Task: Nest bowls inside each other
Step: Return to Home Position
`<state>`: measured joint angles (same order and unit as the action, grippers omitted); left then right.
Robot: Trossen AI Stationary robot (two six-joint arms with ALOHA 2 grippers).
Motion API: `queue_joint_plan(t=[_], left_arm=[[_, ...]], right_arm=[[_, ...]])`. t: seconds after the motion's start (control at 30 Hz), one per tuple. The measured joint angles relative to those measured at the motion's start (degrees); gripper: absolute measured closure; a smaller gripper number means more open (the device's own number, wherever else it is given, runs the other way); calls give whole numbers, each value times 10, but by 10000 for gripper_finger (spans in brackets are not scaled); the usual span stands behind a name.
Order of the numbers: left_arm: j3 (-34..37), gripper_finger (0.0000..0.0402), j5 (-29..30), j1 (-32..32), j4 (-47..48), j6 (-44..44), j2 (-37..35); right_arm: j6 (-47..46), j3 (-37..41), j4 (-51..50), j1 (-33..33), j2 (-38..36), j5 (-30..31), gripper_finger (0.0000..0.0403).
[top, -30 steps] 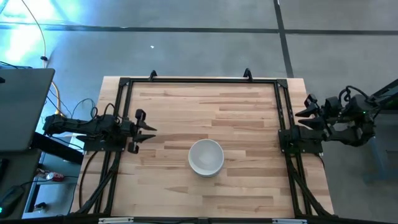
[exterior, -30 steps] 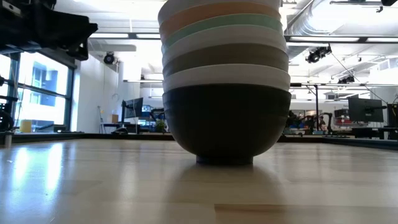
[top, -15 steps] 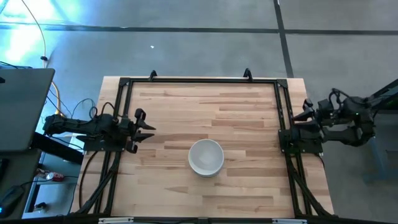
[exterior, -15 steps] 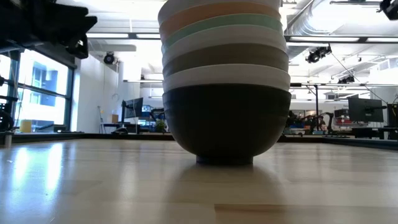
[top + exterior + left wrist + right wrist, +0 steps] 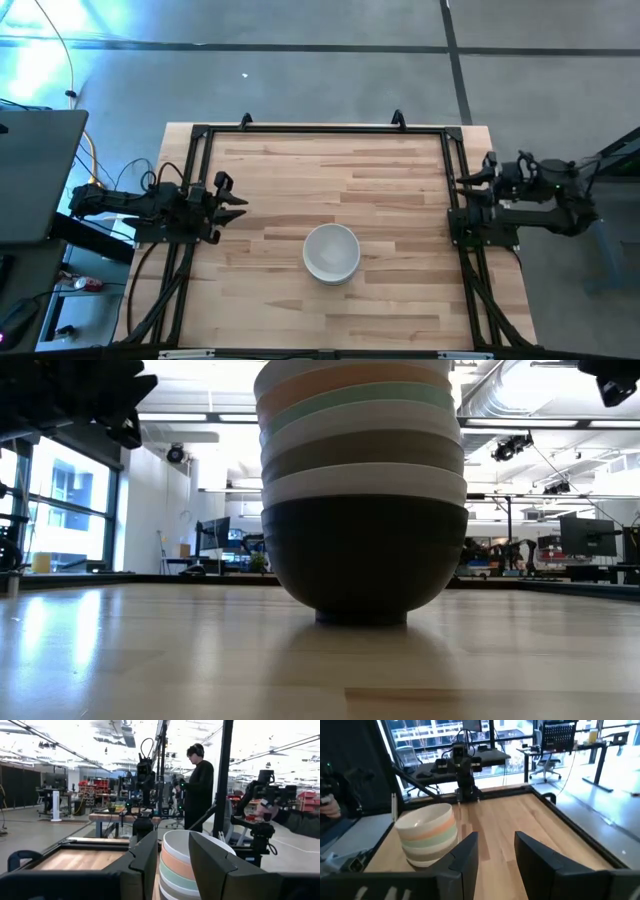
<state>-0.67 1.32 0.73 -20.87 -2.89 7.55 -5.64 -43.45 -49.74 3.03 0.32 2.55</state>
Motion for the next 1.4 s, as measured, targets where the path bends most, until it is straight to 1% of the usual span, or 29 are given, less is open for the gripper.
queue_joint_plan(t=[0.17,0.27,0.33,0.47,0.6,0.83,0.97,1.07,1.13,1.27,1.4], left_arm=[[0,302,8,0,1,0,0],[0,302,9,0,1,0,0],[0,302,9,0,1,0,0],[0,302,16,0,1,0,0],[0,302,19,0,2,0,0],[0,302,19,0,1,-14,0],[0,302,19,0,3,-15,0],[0,302,11,0,5,-16,0],[0,302,7,0,5,-20,0],[0,302,6,0,5,-29,0],[0,302,6,0,5,-29,0]], right_arm=[[18,24,58,0,0,-1,284],[30,43,154,0,0,-10,284],[31,69,208,0,0,-26,284],[27,132,299,0,0,-26,284],[2,195,361,0,1,-26,284],[-16,264,468,0,1,-26,284],[-14,295,503,0,1,-30,284],[-1,311,509,0,1,-47,284],[10,319,511,0,1,-47,284],[34,341,554,0,1,-53,284],[42,359,545,0,1,-61,284]])
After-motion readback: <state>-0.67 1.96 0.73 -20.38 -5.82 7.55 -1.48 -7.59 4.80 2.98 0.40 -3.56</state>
